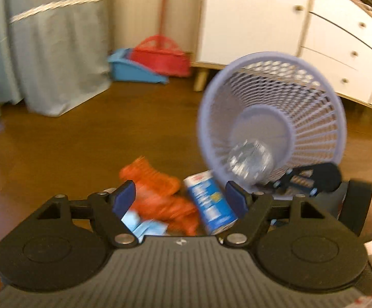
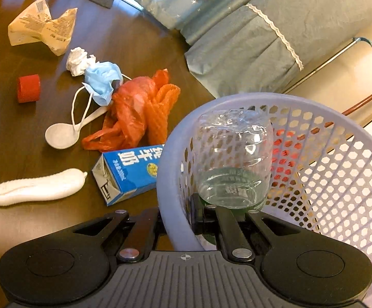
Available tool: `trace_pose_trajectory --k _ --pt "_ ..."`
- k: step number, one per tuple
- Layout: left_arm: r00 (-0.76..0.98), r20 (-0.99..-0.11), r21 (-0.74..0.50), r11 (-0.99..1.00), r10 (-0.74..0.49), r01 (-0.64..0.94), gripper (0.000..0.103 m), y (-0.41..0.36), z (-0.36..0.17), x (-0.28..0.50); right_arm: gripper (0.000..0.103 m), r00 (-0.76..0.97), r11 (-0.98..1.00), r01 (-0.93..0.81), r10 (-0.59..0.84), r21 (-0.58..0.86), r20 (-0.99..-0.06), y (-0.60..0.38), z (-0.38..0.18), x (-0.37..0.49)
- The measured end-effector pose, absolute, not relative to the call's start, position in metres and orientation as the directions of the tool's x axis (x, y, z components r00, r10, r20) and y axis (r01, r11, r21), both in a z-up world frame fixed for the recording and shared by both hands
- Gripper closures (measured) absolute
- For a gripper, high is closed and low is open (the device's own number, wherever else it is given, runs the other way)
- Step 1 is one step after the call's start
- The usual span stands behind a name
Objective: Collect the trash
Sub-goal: 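Carry the bottle into the wastebasket held by the right gripper and release, then grasp the red bottle cap with the left gripper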
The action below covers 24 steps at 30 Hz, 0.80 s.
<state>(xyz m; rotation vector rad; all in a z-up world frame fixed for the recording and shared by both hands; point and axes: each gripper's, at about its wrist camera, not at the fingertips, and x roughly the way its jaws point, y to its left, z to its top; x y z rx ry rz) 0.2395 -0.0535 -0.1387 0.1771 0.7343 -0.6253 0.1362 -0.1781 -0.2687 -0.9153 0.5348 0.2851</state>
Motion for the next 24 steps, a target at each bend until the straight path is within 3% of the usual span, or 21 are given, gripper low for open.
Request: trace_pose_trajectory --k 11,21,24 --pt "0.619 -0.726 -0.025 0.912 -0.298 0.409 0.030 0.029 -0.178 0.216 0.101 0.836 0.527 -0.474 0.019 -0.706 -0.548 -0.166 -0.269 0.150" --pt "0.569 -0.762 -0.082 0.918 -0.309 0.389 0.029 0.023 -0.227 0.183 0.101 0.831 0.521 -0.482 0.016 -0.705 -0.556 -0.160 -0.270 0.157" --pt "0.560 -0.778 -0.032 0.908 -0.286 0.418 0.029 0.013 -0.244 0.178 0.101 0.830 0.517 -0.485 0.017 -0.706 -0.558 -0.160 -0.270 0.156"
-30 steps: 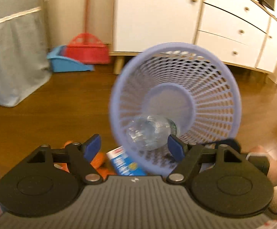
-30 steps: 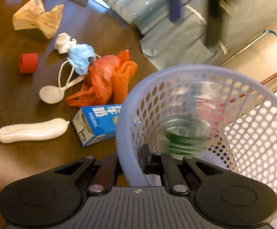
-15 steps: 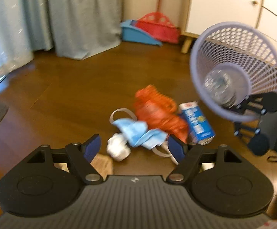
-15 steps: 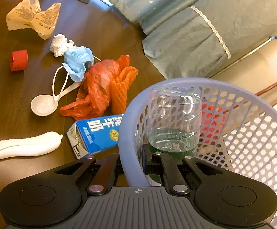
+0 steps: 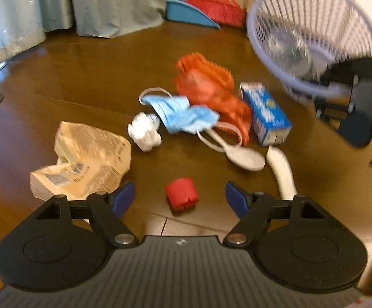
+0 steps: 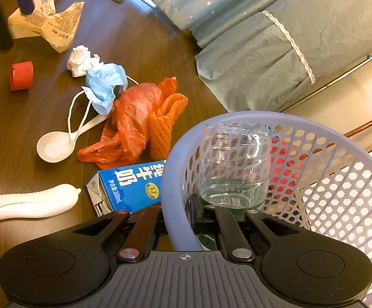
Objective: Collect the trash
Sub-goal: 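Grasp the red bottle cap with the left gripper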
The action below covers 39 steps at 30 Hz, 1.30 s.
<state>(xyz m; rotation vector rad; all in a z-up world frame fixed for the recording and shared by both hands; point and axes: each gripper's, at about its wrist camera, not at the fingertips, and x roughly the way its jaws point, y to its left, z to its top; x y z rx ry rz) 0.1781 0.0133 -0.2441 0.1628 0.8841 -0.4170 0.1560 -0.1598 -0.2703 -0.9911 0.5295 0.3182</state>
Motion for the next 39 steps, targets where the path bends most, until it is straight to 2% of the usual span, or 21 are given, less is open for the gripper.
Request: trace_pose_trajectory --k 4,6,9,16,18,28,39 --pt "0.553 -0.796 -0.012 0.920 -0.245 0.391 0.032 0.003 -0.265 0.185 0.101 0.828 0.514 -0.489 0.020 -0.705 -0.560 -0.160 -0.272 0.155" --pt "0.547 -0.804 0.003 0.918 -0.233 0.397 0.037 -0.003 -0.272 0.189 0.101 0.827 0.514 -0.490 0.020 -0.704 -0.561 -0.160 -0.272 0.154" --pt "0.544 -0.813 0.037 0.913 -0.208 0.405 0.040 -0.009 -0.280 0.191 0.101 0.828 0.515 -0.489 0.020 -0.704 -0.560 -0.160 -0.272 0.154" --pt "0.521 -0.830 0.035 0.912 -0.200 0.408 0.062 -0.013 -0.290 0.199 0.101 0.827 0.514 -0.490 0.019 -0.704 -0.561 -0.159 -0.272 0.154" --pt "0.516 -0.833 0.033 0.911 -0.202 0.410 0.072 -0.014 -0.291 0.200 0.101 0.828 0.516 -0.489 0.019 -0.704 -0.561 -0.159 -0.272 0.153" --pt "0.522 -0.826 0.026 0.910 -0.213 0.413 0.074 -0.010 -0.280 0.200 0.101 0.827 0.522 -0.485 0.015 -0.701 -0.561 -0.159 -0.272 0.152" --pt "0.560 -0.785 0.014 0.896 -0.264 0.443 0.074 -0.025 -0.246 0.208 0.101 0.825 0.530 -0.486 0.014 -0.695 -0.565 -0.161 -0.270 0.151"
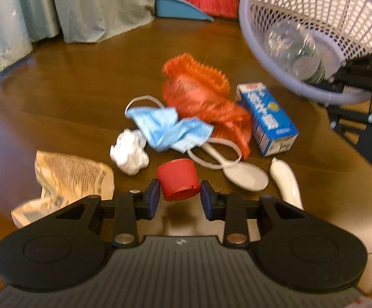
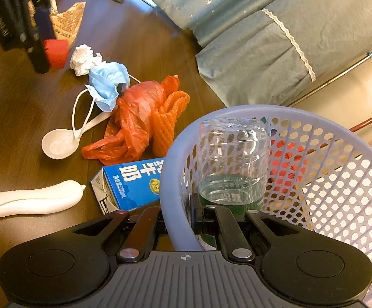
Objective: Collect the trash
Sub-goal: 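Grasp the red bottle cap with the left gripper, then drop the red cap into the wastebasket held by the right gripper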
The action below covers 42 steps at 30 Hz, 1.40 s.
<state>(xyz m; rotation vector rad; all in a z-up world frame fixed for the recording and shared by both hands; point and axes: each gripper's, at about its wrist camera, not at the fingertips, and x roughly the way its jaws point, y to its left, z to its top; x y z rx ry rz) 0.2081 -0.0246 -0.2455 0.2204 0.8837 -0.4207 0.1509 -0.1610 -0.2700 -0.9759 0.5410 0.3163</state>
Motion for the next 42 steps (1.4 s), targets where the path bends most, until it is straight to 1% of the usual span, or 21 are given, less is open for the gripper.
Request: trace_pose_trajectory --k 11,17,22,29,30,31,32,33,37,42 --pt "0.587 -0.735 0.013 0.859 -0.338 0.511 0.074 -0.051 -0.197 0.224 0.101 0.825 0.551 -0.477 0.012 -0.685 -0.565 -0.161 -0.268 0.153" --pt "0.592 -0.692 -0.016 0.828 -0.413 0.560 0.074 -0.073 -0.163 0.231 0.101 0.825 0.553 -0.476 0.011 -0.684 -0.566 -0.160 -0.268 0.153" --pt "0.589 -0.647 -0.030 0.787 -0.485 0.616 0.074 -0.103 -0.135 0.237 0.101 0.826 0.558 -0.475 0.015 -0.681 -0.564 -0.160 -0.268 0.152" --pt "0.539 -0.609 -0.050 0.707 -0.581 0.705 0.074 -0.156 -0.117 0.252 0.101 0.826 0.566 -0.474 0.022 -0.675 -0.563 -0.160 -0.268 0.150" --pt "0.521 -0.605 -0.070 0.692 -0.602 0.718 0.073 -0.165 -0.116 0.255 0.101 0.826 0.567 -0.474 0.023 -0.674 -0.563 -0.160 -0.267 0.150" --pt "0.502 -0.606 -0.088 0.680 -0.617 0.728 0.069 -0.172 -0.116 0.258 0.101 0.826 0.568 -0.474 0.023 -0.673 -0.563 -0.160 -0.268 0.150" --pt "0.496 -0.607 -0.097 0.677 -0.621 0.730 0.054 -0.177 -0.116 0.260 0.101 0.827 0.568 -0.474 0.023 -0.673 -0.562 -0.161 -0.268 0.150" --pt "0.496 -0.599 -0.104 0.676 -0.628 0.729 0.051 -0.180 -0.116 0.261 0.101 0.827 0.569 -0.473 0.023 -0.672 -0.562 -0.161 -0.267 0.150" --pt "0.529 -0.580 -0.096 0.697 -0.619 0.711 0.051 -0.169 -0.111 0.260 0.101 0.827 0.576 -0.471 0.025 -0.668 -0.561 -0.161 -0.265 0.149" --pt "0.588 -0.596 -0.093 0.774 -0.547 0.626 0.051 -0.132 -0.118 0.263 0.101 0.829 0.585 -0.465 0.024 -0.665 -0.559 -0.162 -0.263 0.149"
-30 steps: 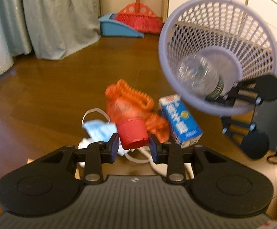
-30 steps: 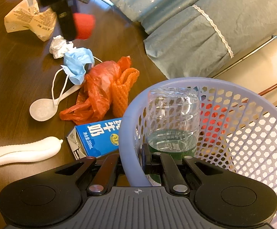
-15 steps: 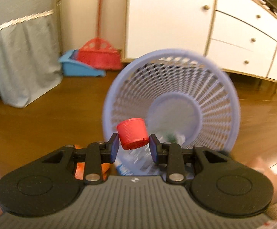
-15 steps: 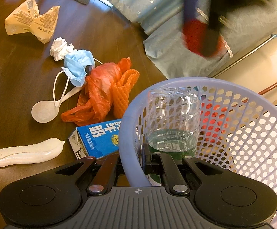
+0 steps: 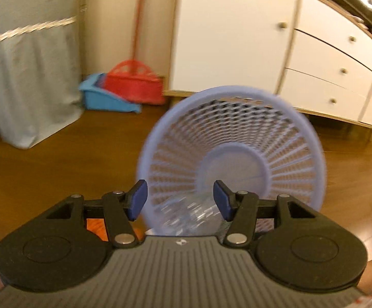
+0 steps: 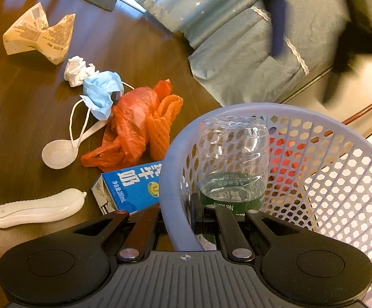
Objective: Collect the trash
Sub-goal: 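Drop the red cap into the wastebasket held by the right gripper, then grasp the crumpled paper bag with the left gripper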
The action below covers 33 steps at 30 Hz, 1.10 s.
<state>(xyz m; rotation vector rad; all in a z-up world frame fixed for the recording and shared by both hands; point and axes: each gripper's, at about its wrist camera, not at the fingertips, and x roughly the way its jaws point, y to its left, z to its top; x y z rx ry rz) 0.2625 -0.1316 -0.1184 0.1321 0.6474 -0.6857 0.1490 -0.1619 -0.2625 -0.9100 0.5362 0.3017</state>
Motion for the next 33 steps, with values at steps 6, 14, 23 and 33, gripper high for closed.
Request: trace_pose_trajectory --k 6,14,23,33 --pt "0.613 -0.655 -0.040 0.830 -0.442 0.557 0.051 -0.100 -0.142 0.263 0.101 0.828 0.587 -0.465 0.024 -0.663 -0.560 -0.163 -0.262 0.149" --pt "0.630 -0.724 0.013 0.907 -0.281 0.421 0.047 -0.030 -0.174 0.247 0.101 0.827 0.584 -0.467 0.024 -0.664 -0.561 -0.164 -0.262 0.149" --pt "0.633 -0.764 0.069 0.961 -0.123 0.269 0.040 0.044 -0.205 0.235 0.101 0.828 0.580 -0.468 0.023 -0.667 -0.560 -0.166 -0.262 0.148" --pt "0.607 -0.791 0.081 0.972 -0.071 0.219 0.029 0.070 -0.233 0.221 0.101 0.827 0.575 -0.471 0.023 -0.669 -0.562 -0.166 -0.262 0.148"
